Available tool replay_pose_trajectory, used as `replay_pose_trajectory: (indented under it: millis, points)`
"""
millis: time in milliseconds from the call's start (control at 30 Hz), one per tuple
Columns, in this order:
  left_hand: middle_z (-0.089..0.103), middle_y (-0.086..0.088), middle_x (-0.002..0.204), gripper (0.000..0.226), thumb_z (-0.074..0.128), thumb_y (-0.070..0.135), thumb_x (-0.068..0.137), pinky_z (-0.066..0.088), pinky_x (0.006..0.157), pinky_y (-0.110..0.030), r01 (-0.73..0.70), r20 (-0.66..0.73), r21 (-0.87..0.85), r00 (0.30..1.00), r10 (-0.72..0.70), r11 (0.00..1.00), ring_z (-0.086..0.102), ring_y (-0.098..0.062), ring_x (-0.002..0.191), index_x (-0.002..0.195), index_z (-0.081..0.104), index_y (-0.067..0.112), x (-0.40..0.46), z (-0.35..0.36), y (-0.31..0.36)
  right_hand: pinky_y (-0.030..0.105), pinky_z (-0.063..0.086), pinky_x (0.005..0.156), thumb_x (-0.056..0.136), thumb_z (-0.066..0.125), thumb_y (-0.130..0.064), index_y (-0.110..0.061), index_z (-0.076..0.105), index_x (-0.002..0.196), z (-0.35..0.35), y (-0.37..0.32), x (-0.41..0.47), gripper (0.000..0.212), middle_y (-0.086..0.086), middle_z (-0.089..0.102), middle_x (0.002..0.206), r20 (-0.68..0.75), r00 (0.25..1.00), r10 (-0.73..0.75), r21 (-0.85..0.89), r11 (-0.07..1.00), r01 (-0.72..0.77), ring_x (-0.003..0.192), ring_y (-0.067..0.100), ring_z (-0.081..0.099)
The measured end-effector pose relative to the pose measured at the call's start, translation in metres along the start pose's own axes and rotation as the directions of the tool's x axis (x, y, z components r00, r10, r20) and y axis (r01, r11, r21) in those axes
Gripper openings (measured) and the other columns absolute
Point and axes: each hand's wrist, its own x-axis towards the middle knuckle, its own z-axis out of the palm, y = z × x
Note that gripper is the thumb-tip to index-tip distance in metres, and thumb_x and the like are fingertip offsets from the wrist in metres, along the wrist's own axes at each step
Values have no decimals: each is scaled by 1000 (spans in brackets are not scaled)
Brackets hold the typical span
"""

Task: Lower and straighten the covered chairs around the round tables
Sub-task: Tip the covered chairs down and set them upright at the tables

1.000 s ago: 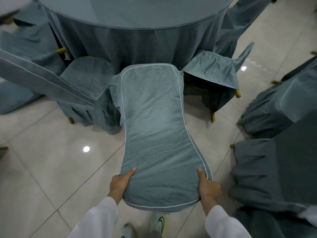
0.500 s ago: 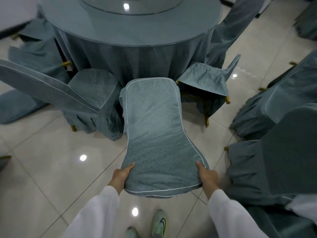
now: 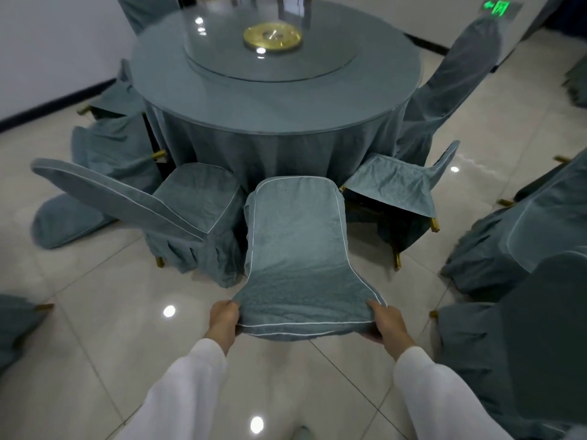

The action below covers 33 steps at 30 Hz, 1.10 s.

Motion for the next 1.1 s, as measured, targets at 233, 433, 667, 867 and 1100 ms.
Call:
replay_pose_trajectory:
  millis: [233, 433, 667, 867, 1100]
  points:
    - [70, -18, 107, 14, 66, 11, 85, 57, 92, -52, -92, -134, 123, 985, 108, 988, 66, -39, 100, 74, 64, 20, 20, 12, 43, 39, 62, 54, 98, 61, -24, -14, 57, 120, 16, -47, 6, 25, 15, 64, 114, 52, 996, -72, 37, 997, 70, 98, 36, 67]
    - [65, -16, 104, 16, 59, 7, 93, 60, 79, -45, -176, -68, 152, 980, 188, 973, 62, -36, 93, 83, 67, 17, 18, 24, 88, 41, 63, 62, 94, 60, -29, -19, 61, 112, 29, -86, 20, 21, 13, 70, 109, 41, 995, -91, 12, 996, 91, 93, 38, 73]
    - [65, -13, 108, 16, 54, 6, 97, 51, 68, -32, -253, -26, 147, 965, 259, 956, 59, -31, 91, 100, 69, 11, 49, 50, 154, 45, 63, 78, 101, 55, -29, -17, 58, 106, 52, -151, 38, 14, 14, 69, 103, 67, 991, -113, 52, 993, 110, 93, 34, 71]
    - [69, -11, 117, 21, 57, 16, 97, 43, 86, -34, -315, -108, 339, 923, 370, 886, 62, -35, 110, 110, 73, 11, 56, 64, 196, 45, 62, 79, 103, 52, -33, -9, 60, 117, 63, -196, 54, 29, 18, 69, 106, 108, 992, -73, 25, 997, 70, 99, 35, 70]
    - [70, -12, 104, 12, 58, 17, 94, 48, 86, -37, -372, -139, 314, 892, 430, 874, 61, -34, 94, 87, 67, 20, 71, 91, 252, 47, 64, 74, 105, 46, -41, -23, 34, 149, 84, -241, 70, 49, 14, 70, 97, 110, 977, -182, -47, 981, 188, 80, 38, 76]
